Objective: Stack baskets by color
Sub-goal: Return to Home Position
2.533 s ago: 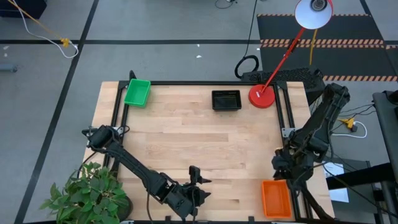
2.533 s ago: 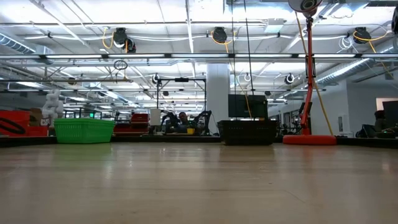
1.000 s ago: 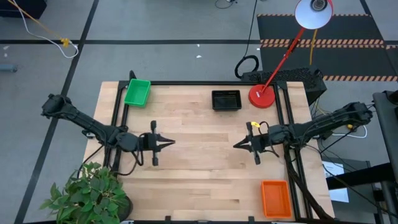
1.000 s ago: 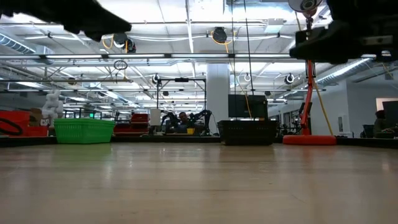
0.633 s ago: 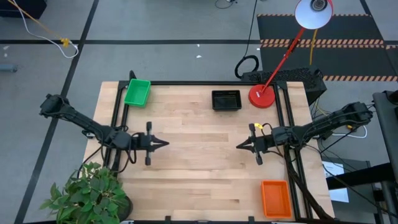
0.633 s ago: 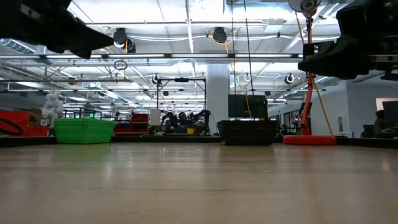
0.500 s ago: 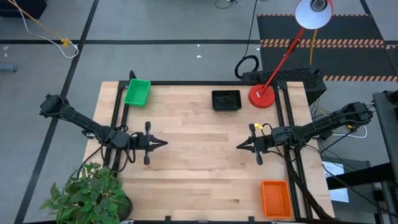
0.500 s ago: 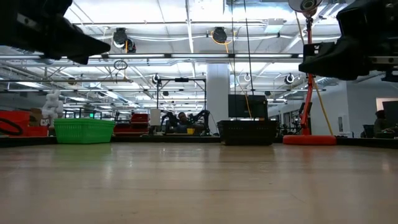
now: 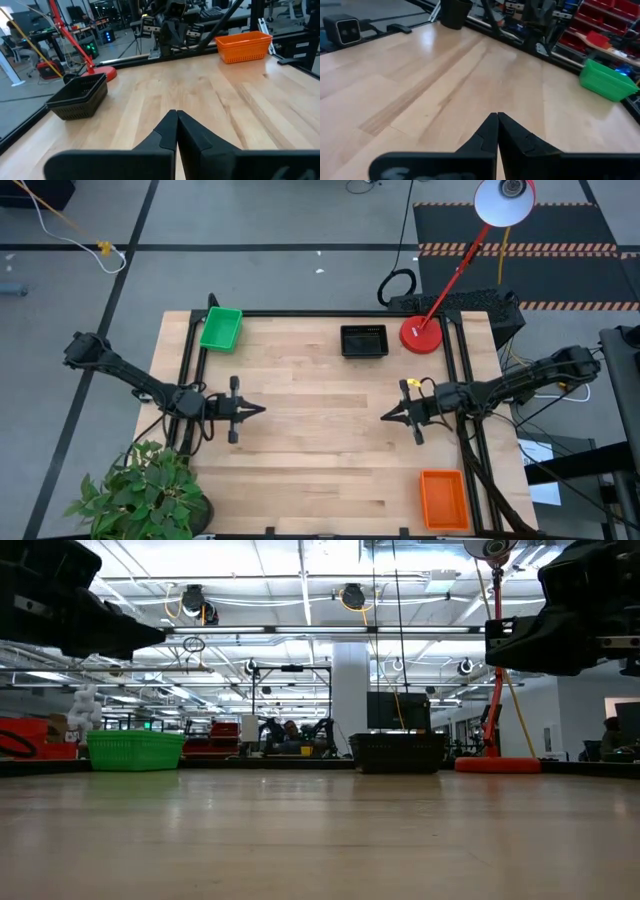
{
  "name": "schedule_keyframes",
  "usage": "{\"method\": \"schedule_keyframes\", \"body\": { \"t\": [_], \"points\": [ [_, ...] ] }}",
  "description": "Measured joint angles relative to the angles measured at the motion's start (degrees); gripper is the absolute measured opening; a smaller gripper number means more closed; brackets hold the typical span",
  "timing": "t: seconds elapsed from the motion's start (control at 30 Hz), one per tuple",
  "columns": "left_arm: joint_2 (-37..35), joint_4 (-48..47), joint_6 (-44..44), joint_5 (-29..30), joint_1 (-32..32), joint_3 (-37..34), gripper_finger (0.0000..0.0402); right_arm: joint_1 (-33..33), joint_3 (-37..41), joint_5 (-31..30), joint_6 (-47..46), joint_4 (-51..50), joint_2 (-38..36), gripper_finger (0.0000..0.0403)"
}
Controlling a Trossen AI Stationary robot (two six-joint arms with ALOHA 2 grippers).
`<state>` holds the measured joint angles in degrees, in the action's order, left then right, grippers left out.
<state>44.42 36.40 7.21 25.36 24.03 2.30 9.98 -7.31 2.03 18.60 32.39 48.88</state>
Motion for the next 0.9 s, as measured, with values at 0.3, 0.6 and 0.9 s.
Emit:
{"method": "schedule_keyframes", "body": {
  "t": [0.3, 0.6, 0.9],
  "points": [
    [0.00, 1.67, 0.10, -0.02, 0.00, -1.76, 0.0011, -2.14, 0.00, 1.11, -0.56, -1.23, 0.00, 0.0000],
    [0.00, 1.60, -0.43, -0.02, 0.00, -1.76, 0.0008, -2.14, 5.46, 1.23, -1.84, 4.31, -3.20, 0.0000],
    [0.00, 1.72, -1.38, -0.01, 0.00, -1.76, 0.0003, -2.16, 6.21, 0.94, -2.96, -0.29, -13.45, 0.0000]
  ]
}}
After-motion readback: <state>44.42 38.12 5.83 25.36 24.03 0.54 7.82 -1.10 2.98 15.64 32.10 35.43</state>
